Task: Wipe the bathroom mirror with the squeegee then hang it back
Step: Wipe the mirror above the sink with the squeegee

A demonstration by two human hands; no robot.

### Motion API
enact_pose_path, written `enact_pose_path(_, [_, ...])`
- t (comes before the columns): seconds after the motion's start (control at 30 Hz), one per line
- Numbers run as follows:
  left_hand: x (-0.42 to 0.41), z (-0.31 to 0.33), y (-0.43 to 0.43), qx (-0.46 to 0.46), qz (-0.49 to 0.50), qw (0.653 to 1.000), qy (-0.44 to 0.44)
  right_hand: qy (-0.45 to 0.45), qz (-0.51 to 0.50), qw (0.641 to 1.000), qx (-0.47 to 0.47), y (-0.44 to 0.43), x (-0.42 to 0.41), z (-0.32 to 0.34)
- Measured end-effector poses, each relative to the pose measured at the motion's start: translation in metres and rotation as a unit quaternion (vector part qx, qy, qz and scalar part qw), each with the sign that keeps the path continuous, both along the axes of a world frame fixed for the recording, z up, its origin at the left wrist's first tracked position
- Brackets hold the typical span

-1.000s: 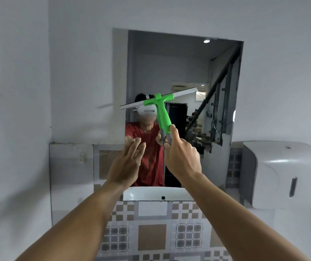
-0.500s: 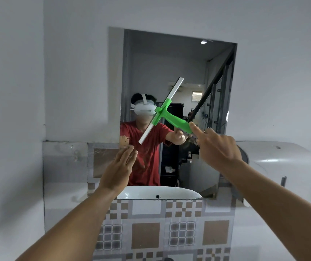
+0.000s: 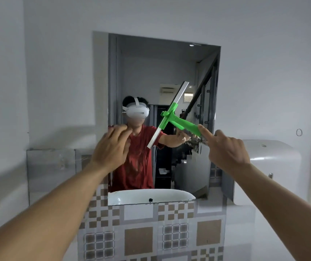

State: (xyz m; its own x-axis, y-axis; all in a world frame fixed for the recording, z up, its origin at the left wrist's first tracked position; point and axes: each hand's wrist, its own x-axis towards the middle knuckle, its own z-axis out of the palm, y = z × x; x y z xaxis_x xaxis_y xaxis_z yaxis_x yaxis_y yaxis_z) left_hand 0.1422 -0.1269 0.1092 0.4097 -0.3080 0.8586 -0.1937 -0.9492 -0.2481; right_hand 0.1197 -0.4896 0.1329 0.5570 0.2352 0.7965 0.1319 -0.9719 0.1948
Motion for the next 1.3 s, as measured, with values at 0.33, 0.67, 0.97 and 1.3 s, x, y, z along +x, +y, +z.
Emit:
enact_pose_path(0.33, [0.008, 0.136, -0.006, 0.087, 0.065, 0.992, -0.06, 0.023, 0.04, 0.988, 0.148, 0.004, -0.007, -0.041])
enact_pose_path(0.67, [-0.002, 0.155, -0.002, 0.067, 0.082, 0.994, 0.021, 0.093, 0.124, 0.906, 0.394, 0.092, -0.015, -0.112])
enact_pose_path(0.97, [-0.008, 0.175, 0.009, 0.094, 0.084, 0.992, 0.024, 0.153, 0.231, 0.771, 0.573, 0.196, -0.034, -0.11])
enact_pose_path(1.3, [-0.008, 0.178, 0.012, 0.11, 0.099, 0.988, 0.044, 0.154, 0.222, 0.863, 0.426, 0.257, -0.039, -0.111])
